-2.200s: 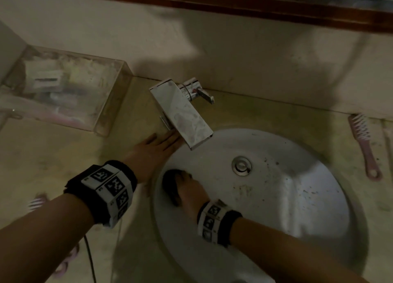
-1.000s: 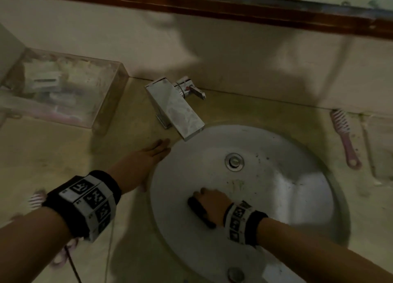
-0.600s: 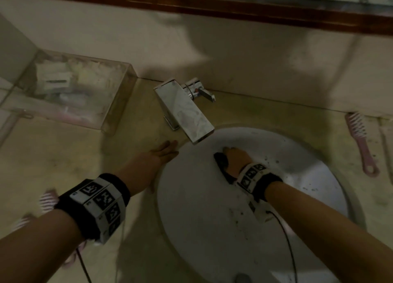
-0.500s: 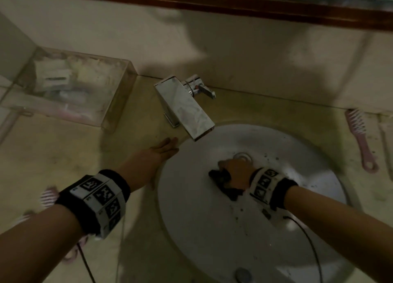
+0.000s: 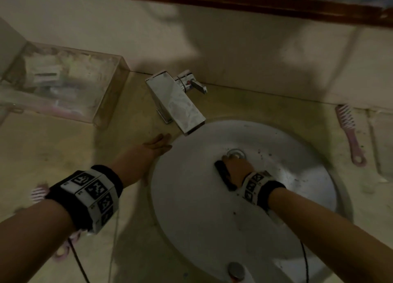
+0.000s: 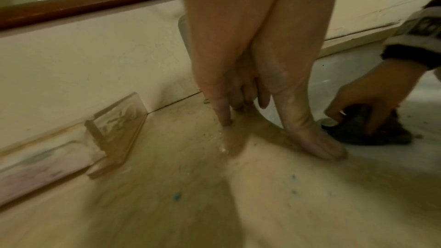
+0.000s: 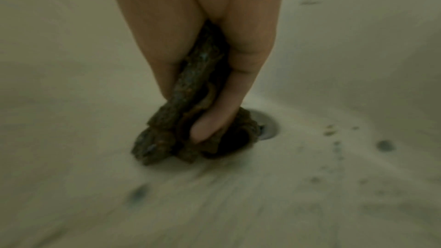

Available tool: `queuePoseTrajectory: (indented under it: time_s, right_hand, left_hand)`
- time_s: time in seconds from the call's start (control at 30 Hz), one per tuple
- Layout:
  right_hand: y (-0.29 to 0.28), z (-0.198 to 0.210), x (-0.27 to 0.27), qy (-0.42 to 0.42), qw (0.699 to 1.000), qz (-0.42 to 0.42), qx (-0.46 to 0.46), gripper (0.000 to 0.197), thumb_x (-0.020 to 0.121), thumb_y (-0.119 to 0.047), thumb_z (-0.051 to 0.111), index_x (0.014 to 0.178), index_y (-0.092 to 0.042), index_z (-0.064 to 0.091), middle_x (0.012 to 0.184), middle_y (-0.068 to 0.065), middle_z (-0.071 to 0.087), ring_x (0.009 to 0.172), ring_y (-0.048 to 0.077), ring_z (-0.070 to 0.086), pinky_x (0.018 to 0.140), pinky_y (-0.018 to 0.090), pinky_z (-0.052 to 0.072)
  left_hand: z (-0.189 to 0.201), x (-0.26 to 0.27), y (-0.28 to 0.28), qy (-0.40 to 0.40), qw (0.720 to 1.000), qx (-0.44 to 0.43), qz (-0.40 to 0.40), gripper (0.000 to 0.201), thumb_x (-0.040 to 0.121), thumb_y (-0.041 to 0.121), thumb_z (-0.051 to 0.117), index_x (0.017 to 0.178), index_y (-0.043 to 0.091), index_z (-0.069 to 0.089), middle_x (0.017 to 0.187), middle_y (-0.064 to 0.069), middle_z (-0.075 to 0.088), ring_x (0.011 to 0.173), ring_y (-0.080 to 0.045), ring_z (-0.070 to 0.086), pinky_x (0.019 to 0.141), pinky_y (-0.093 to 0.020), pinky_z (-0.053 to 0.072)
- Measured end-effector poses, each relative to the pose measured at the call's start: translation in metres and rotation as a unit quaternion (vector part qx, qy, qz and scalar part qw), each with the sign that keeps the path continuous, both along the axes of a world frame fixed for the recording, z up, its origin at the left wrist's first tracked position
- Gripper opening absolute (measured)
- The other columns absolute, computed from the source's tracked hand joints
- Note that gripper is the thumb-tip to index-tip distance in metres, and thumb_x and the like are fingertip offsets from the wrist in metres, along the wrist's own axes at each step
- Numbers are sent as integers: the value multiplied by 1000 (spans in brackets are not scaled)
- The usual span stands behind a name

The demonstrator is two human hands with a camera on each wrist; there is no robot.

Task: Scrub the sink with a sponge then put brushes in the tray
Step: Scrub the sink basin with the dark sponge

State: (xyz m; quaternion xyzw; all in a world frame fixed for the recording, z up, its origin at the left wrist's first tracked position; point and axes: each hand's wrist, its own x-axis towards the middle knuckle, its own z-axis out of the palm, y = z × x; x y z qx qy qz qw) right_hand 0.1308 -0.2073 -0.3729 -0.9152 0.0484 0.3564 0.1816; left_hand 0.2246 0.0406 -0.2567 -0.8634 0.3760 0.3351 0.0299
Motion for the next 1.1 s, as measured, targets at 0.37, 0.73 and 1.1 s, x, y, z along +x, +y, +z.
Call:
queuePoseTrajectory:
  time_s: [0.37,0.73,1.1]
  right_hand:
    - [13,66,-52,190,945,240,115,27,84,-21,67,104,-7,54,110,20,60,95,25,57,79,33,44]
    - [19,18,-66,157,965,210,11,61,96,-22,48,148,-11,19,145,22,33,125,37,45,104,42,39]
    - [3,47,-24,46,999,-23,-1,50,97,-30,42,142,-8,35,144,18,42,125,31,48,104,36,39]
  left_hand:
    - [-2,2,0,-8,1000,5,5,98,76,24,76,151,25,12,158,11,-15,150,-10,-2,118,-19,15]
    - [-4,2,-1,-9,1000,-3,11,93,78,20,75,150,22,16,152,12,-19,150,-11,-1,118,-20,18]
    - [6,-14,-14,-58,996,57,-25,76,95,22,55,153,19,6,162,-5,-10,150,-18,3,121,-27,15]
